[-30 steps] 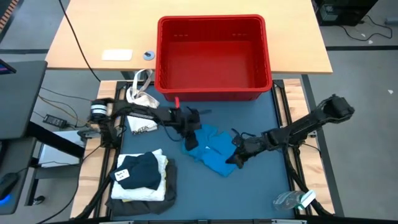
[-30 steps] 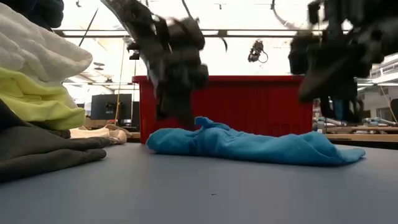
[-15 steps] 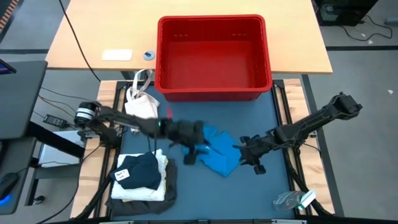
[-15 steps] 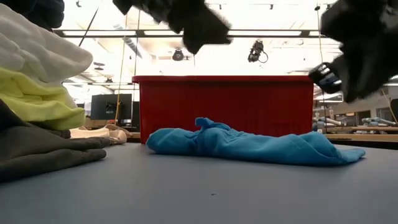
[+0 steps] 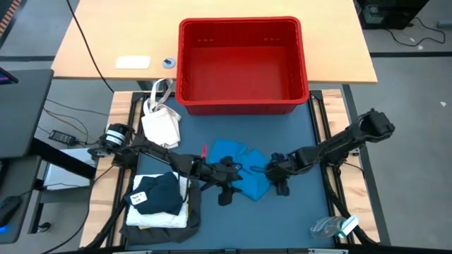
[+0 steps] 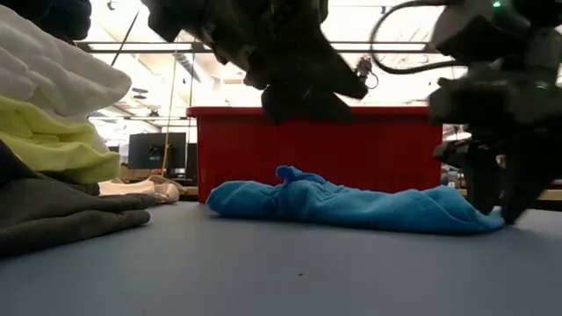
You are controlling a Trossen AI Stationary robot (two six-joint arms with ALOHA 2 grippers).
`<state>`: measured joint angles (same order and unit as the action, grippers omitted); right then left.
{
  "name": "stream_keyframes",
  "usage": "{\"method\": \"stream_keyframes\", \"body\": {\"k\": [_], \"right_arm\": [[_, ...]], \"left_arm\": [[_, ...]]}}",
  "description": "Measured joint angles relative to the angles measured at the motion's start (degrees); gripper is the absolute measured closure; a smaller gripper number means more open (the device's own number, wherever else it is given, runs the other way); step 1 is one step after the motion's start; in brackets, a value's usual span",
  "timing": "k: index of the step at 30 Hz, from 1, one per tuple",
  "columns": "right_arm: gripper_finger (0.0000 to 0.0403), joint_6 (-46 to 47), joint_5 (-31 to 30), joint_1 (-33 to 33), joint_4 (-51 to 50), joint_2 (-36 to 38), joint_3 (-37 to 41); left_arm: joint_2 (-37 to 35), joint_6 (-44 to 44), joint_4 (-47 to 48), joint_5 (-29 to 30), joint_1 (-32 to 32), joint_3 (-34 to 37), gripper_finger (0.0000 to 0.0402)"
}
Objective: Fold laundry
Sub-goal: Fold the blue shorts
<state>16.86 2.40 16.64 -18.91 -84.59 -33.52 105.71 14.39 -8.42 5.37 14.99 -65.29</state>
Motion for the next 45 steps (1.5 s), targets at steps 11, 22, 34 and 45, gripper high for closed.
{"method": "stream_keyframes", "body": {"k": [11, 22, 34, 45], "right_arm": [[0.0328, 25.06, 15.03, 6.34, 36.71, -0.70, -1.21], [0.0250, -0.23, 10.35, 8.11, 23.23, 4.53, -1.54], [0.0164, -11.71, 10.97, 20.27, 20.15, 2.61, -1.61], [0.0171, -12.59, 10.25, 23.25, 20.56, -3.75, -1.62]], "left_arm": [[-2.13, 10.06, 5.94, -1.27, 2.24, -0.13, 0.0179], [-2.47, -4.16, 6.05, 0.26, 11.41, -0.18, 0.0179], [9.47, -25.87, -12.71, -3.12, 12.16, -1.04, 0.0179], [22.05, -34.05, -14.17, -3.61, 9.82, -9.44, 0.0224]]}}
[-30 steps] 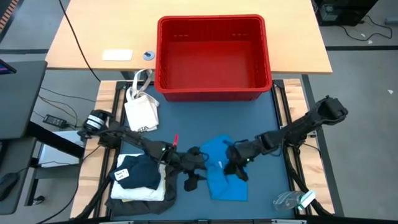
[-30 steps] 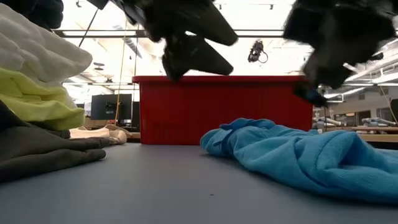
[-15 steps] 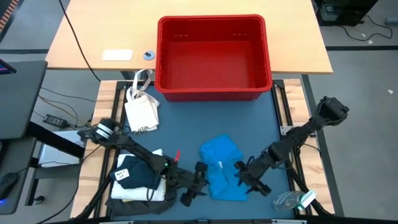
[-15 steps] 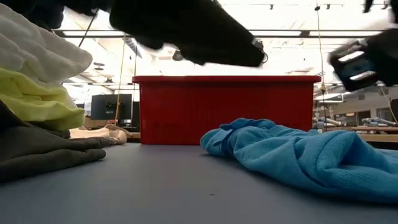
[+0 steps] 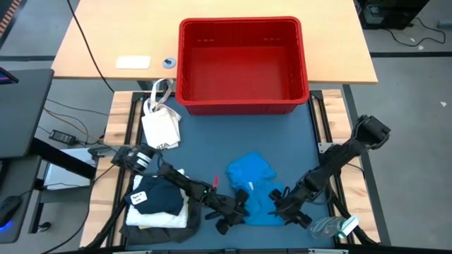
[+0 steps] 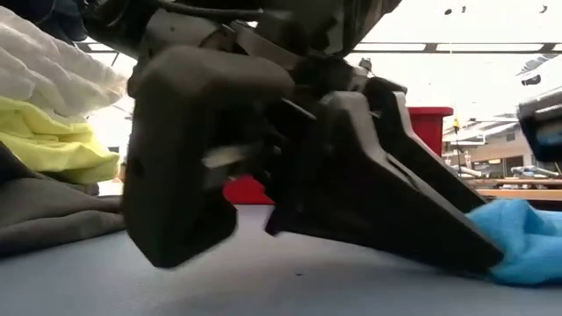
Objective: Fold laundry
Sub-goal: Fold the blue shorts
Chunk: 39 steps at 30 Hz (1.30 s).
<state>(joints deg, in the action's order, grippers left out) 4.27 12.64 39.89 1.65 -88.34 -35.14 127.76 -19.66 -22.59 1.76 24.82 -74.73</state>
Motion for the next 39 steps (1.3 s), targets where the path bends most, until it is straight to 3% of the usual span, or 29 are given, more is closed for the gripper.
{"method": "stream_keyframes", "body": {"k": [4, 7, 10, 12, 14, 18, 21, 25, 31, 39], "right_arm": [[0.0186, 0.20, -0.69, -0.67, 0.46, -3.84, -0.18], [0.0218, 1.15, -0.93, -1.07, 1.19, -6.24, -0.35], [0.0287, 4.33, -1.98, -1.44, 1.37, -7.26, -0.48], [0.0354, 7.35, 0.28, -2.55, 1.11, -6.98, -0.44], [0.0384, 11.90, 4.26, -3.93, 0.37, -5.22, -0.23], [0.0391, 22.22, 8.87, -6.29, -1.23, 1.55, 0.25], [0.0395, 24.04, 10.26, -8.49, -1.91, 7.86, 0.00], [0.0395, 23.63, 6.77, -13.10, -8.01, 14.65, 0.11], [0.0395, 19.79, -0.68, -23.22, -17.40, 21.21, 0.09], [0.0395, 15.27, -9.27, -39.59, -17.66, 20.99, -0.02]], "left_arm": [[0.57, 2.48, 1.80, -0.10, -0.35, -1.42, 0.0256], [0.40, 5.29, 5.08, -0.13, -0.53, -2.50, 0.0291], [0.18, 8.91, 9.71, -0.04, -0.54, -4.76, 0.0334], [-0.01, 12.84, 15.57, -0.27, -0.90, -7.62, 0.0368], [-0.20, 14.82, 21.83, -2.78, -1.38, -11.39, 0.0390], [-1.02, 14.70, 40.95, -2.15, -1.94, -21.32, 0.0391], [-1.26, 16.19, 56.79, -2.42, -3.91, -27.73, 0.0396], [-2.13, 17.12, 60.24, -6.00, -7.96, -29.32, 0.0398], [-8.00, 31.47, 62.88, -6.19, -13.36, -29.75, 0.0400], [-10.90, 44.64, 73.34, 4.91, -20.19, -28.46, 0.0401]]}}
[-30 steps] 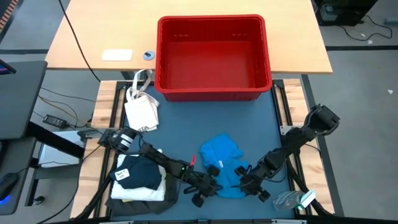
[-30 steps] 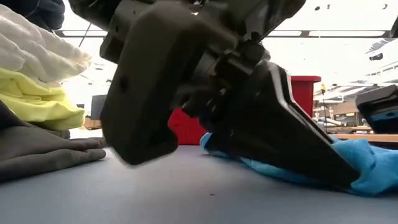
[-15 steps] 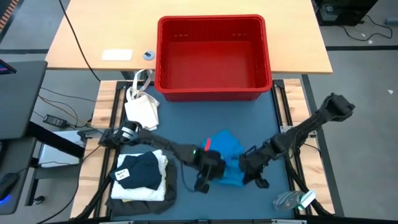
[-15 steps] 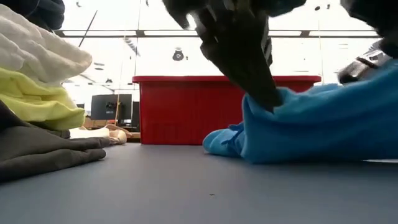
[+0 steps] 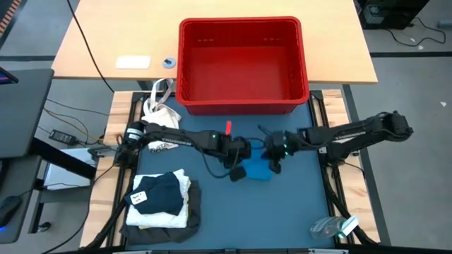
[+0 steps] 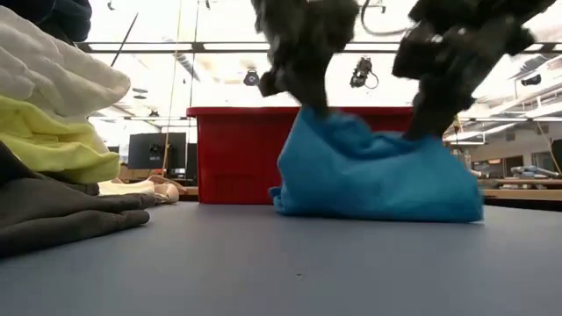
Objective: Fold laundry
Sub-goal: Fold the blue shorts, then put the folded blue shorts into the bin
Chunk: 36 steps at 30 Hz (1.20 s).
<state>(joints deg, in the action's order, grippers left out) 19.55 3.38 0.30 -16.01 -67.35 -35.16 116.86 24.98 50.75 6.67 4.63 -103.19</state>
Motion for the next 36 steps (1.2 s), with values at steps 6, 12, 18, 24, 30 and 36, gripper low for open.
{"method": "stream_keyframes", "body": {"k": [6, 12, 18, 24, 30, 36], "right_arm": [[0.0396, -4.61, -5.31, -10.79, 11.45, -9.35, 0.02], [0.0383, 1.99, -4.82, -15.59, 16.55, -19.89, 0.00], [0.0312, 5.71, 2.26, -15.76, 11.88, -21.68, -0.20], [0.0257, 7.04, 5.73, -14.59, 9.58, -12.13, 0.00], [0.0247, -3.72, 6.81, -8.51, 14.32, -2.70, -0.02], [0.0233, -15.50, -0.64, 1.50, 22.09, -6.34, -0.04]], "left_arm": [[0.50, 7.85, -6.29, 1.66, -6.70, 10.59, 0.0401], [0.41, 9.44, -14.59, 1.43, -11.70, 16.47, 0.0387], [0.30, 8.28, -14.35, -3.35, -13.62, 16.93, 0.0370], [-4.14, 5.05, -14.30, -3.68, -13.74, 16.93, 0.0319], [-10.09, 1.94, -10.87, -3.50, -14.60, 16.84, 0.0258], [-12.05, 2.36, -3.78, -3.52, -15.18, 16.89, 0.0224]]}}
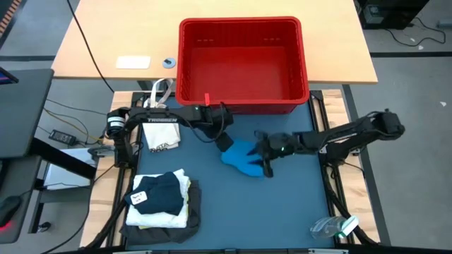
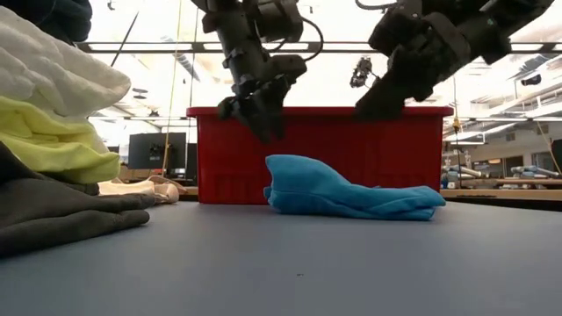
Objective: Fold laundry
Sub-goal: Put the folded blue shorts into the bin
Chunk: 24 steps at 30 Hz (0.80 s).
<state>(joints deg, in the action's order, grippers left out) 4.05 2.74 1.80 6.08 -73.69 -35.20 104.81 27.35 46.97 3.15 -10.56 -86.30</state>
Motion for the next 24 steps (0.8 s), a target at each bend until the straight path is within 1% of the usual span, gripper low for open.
{"method": "stream_keyframes", "body": {"k": [3, 7, 11, 13, 16, 18, 20, 24], "right_arm": [[0.0209, -4.45, -3.73, 3.56, 2.55, -5.48, -1.34], [0.0159, -6.76, -10.35, 5.68, 2.96, -13.11, -6.78], [0.0096, -8.53, -12.04, 5.55, 3.37, -21.58, -14.04], [0.0065, -7.73, -13.08, 4.98, 1.79, -25.63, -17.41], [0.0034, -1.70, -19.74, 3.98, -5.76, -30.64, -21.90], [0.0028, 3.01, -21.56, 3.26, -11.83, -32.61, -24.57], [0.0032, 5.85, -22.31, 2.78, -15.46, -33.86, -26.07], [0.0063, 7.94, -21.75, 1.23, -17.33, -36.69, -26.56]], "left_arm": [[0.02, -1.96, 4.82, -1.93, 1.50, 0.09, 0.0216], [-0.01, -5.37, 6.44, -3.45, 5.65, 0.68, 0.0211], [-1.37, -4.83, 8.95, -2.90, 6.24, 0.72, 0.0209], [-2.49, -4.20, 11.06, -2.83, 6.07, 0.72, 0.0209], [-4.54, -3.11, 13.97, -2.17, 5.70, 0.72, 0.0209], [-6.37, -2.72, 15.27, -0.73, 5.61, 0.70, 0.0209], [-8.04, -2.70, 15.73, 0.71, 5.54, 0.66, 0.0209], [-9.85, -2.92, 15.65, 2.13, 4.99, 0.69, 0.0209]]}}
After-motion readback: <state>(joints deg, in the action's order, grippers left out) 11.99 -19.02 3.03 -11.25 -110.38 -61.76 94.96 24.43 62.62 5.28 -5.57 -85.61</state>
